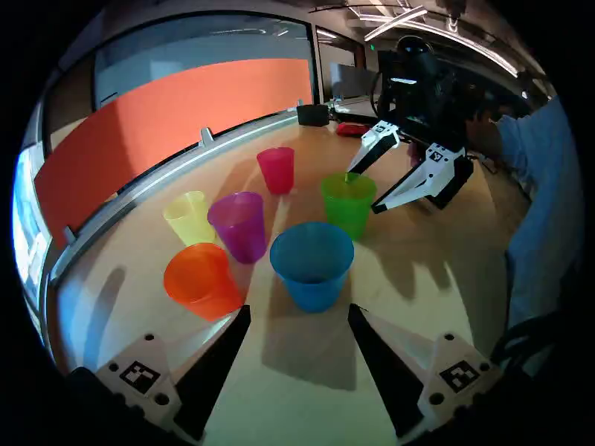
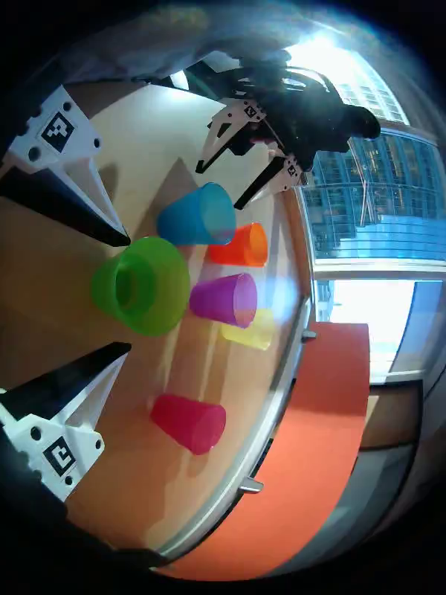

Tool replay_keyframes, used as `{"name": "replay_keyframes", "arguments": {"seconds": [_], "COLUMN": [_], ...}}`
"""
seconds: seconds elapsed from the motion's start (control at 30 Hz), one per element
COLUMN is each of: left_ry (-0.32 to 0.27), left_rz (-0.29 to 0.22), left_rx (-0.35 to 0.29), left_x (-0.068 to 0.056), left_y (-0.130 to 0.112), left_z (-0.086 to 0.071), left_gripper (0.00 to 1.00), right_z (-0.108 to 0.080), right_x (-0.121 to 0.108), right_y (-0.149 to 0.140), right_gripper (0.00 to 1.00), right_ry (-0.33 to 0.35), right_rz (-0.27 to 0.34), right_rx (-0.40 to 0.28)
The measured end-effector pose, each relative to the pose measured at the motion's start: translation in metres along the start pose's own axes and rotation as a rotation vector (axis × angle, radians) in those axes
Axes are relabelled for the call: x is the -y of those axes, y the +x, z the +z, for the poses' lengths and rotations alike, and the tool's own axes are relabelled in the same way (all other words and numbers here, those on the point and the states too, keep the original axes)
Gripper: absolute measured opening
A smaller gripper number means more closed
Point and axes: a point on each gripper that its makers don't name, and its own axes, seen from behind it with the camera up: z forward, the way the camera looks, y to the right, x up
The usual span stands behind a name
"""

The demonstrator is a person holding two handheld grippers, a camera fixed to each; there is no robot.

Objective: Pour water

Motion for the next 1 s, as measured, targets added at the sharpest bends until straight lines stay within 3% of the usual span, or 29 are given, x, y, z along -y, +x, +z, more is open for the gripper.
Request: {"name": "replay_keyframes", "arguments": {"seconds": [0.3,0.6,1.0], "left_ry": [0.055,0.137,0.279], "left_rz": [-0.097,-0.154,-0.229], "left_rx": [-0.027,-0.045,-0.099], "left_x": [0.012,0.029,0.063], "left_y": [0.002,-0.002,-0.004], "left_z": [-0.011,-0.022,-0.044], "left_gripper": [0.98,0.98,0.98], "right_z": [-0.027,-0.049,-0.081], "right_x": [-0.008,-0.015,-0.033], "right_y": [0.001,0.006,0.022], "right_gripper": [1.00,1.00,1.00], "right_ry": [-0.059,-0.131,-0.259], "right_rz": [0.021,0.055,0.123], "right_rx": [-0.045,-0.107,-0.211]}}
